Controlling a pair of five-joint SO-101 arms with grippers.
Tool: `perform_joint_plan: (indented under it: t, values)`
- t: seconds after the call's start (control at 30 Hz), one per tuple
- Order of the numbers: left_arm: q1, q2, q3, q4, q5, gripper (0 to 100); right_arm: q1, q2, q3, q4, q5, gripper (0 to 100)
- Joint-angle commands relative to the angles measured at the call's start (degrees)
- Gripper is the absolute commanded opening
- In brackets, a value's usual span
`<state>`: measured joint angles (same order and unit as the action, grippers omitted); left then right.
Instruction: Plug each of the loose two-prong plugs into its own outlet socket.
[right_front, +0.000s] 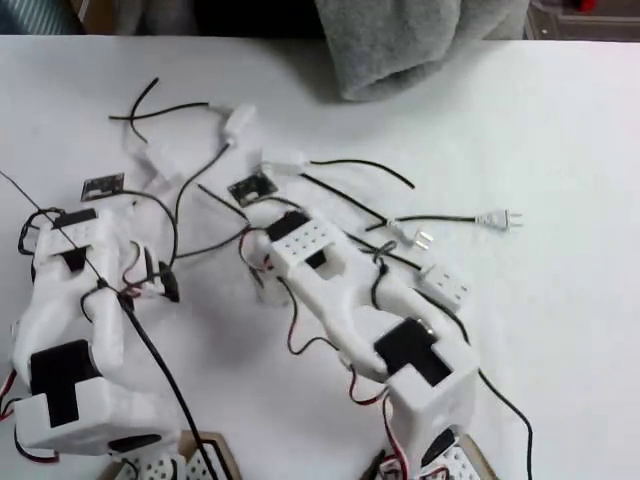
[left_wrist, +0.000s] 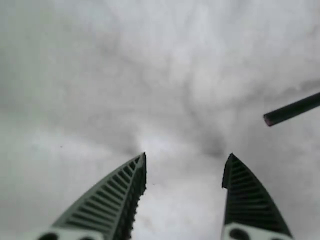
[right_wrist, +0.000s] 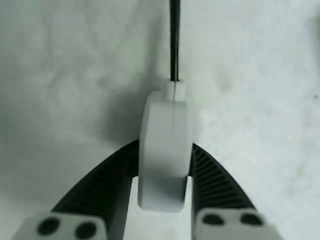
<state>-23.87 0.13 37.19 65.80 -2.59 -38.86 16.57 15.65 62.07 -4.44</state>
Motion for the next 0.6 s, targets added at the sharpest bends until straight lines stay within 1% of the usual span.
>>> perform_joint_plan:
  t: [0.0,0.1,0.17,0.33,0.57]
  values:
    - [-0.2,-2.9,-0.5,-0.5,0.5,24,-1.5,0.8,-2.5,-4.9,-1.4,13.7]
    - [-0.2,-2.9,-0.5,-0.5,0.5,24,-2.2,-2.9,-2.4,-4.8,-1.3,20.0]
    - [-0.1,-2.9,-0.5,-0.5,0.5,24,-2.5,-6.2,-2.1,-4.6,-1.1,22.2]
    - [-0.1,-2.9,-0.5,-0.5,0.5,24,-2.1,-11.6,-2.0,-2.2,5.0,22.4]
    - [0.0,-2.9,-0.5,-0.5,0.5,24,0.3,-7.8,-0.4,-2.3,12.6,22.4]
